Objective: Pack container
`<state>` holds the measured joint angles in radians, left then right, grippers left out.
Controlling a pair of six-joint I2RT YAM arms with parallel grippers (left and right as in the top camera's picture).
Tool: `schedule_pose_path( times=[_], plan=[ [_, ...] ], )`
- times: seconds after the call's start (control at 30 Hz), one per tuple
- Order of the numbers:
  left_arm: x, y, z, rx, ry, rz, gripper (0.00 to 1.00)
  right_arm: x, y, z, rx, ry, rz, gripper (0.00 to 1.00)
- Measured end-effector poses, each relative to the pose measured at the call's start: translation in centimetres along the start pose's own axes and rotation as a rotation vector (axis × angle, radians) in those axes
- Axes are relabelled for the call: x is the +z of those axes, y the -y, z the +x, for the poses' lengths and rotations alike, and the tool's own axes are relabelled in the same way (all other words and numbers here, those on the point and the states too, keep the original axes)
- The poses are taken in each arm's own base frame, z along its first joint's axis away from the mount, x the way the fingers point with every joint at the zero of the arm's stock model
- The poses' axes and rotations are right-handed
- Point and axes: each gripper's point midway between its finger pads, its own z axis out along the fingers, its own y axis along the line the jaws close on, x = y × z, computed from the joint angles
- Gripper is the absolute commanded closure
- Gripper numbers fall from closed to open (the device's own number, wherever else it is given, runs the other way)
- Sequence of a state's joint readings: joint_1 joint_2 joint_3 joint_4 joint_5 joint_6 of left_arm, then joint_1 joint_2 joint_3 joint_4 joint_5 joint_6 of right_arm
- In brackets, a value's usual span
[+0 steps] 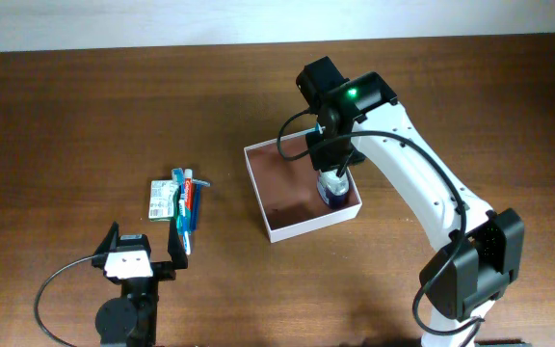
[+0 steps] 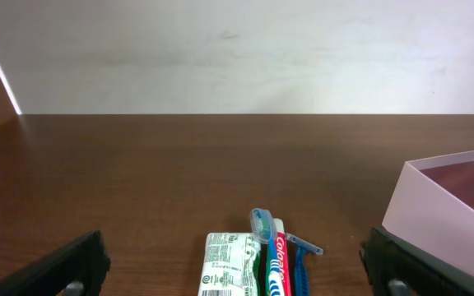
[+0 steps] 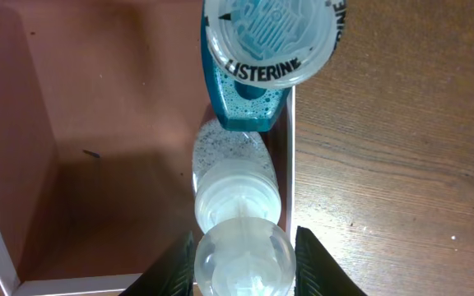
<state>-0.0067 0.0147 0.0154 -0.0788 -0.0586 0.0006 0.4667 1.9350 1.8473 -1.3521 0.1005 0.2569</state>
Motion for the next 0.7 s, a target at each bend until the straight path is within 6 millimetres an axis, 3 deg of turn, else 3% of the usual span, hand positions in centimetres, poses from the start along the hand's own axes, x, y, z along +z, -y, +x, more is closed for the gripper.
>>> schedule_pose_path(
  times=[0.7],
  plan=[
    [0.00, 0.01, 0.00, 0.000, 0.000, 0.000, 0.00, -0.01, 0.28, -0.64, -0.021, 0.028, 0.019, 0.69]
  ],
)
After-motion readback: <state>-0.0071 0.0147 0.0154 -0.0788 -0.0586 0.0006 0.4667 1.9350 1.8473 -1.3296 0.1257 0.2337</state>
